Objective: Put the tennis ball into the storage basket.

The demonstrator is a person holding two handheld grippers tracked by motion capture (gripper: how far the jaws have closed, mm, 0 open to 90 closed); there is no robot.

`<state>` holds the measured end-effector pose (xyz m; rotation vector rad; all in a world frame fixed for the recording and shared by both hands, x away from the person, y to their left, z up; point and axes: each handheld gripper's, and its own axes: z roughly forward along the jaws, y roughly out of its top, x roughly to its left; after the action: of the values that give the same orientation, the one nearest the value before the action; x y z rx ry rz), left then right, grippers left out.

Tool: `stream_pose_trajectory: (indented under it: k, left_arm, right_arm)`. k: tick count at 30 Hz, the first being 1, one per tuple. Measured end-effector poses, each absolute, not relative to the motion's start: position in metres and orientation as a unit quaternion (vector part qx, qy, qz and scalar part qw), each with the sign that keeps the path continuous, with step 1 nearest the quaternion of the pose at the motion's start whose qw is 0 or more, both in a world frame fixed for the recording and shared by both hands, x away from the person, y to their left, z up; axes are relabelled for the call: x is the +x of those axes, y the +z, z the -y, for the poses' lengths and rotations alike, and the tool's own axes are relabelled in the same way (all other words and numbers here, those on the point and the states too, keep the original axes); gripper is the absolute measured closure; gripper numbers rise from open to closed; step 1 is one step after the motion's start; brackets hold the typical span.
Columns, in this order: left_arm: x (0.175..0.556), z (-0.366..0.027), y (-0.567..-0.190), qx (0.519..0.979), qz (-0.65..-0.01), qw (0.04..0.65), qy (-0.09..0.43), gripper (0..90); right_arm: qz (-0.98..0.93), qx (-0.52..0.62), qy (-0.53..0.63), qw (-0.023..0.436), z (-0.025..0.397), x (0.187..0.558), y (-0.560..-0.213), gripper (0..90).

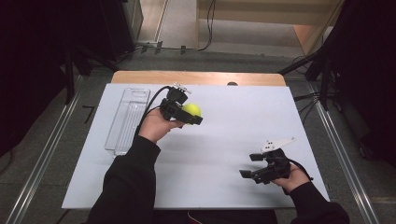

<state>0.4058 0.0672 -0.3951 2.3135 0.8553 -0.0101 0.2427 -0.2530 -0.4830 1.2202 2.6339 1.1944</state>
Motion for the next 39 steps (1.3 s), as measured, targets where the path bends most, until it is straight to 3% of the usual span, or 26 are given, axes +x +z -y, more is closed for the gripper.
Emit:
stream_pose_trajectory:
  k: [39]
  left_arm:
    - [0.419, -0.12, -0.383, 0.864, -0.381, 0.328, 0.016, 26.6]
  right_arm:
    - [-0.839, 0.388, 0.381, 0.003, 0.253, 0.242, -0.482, 14.8]
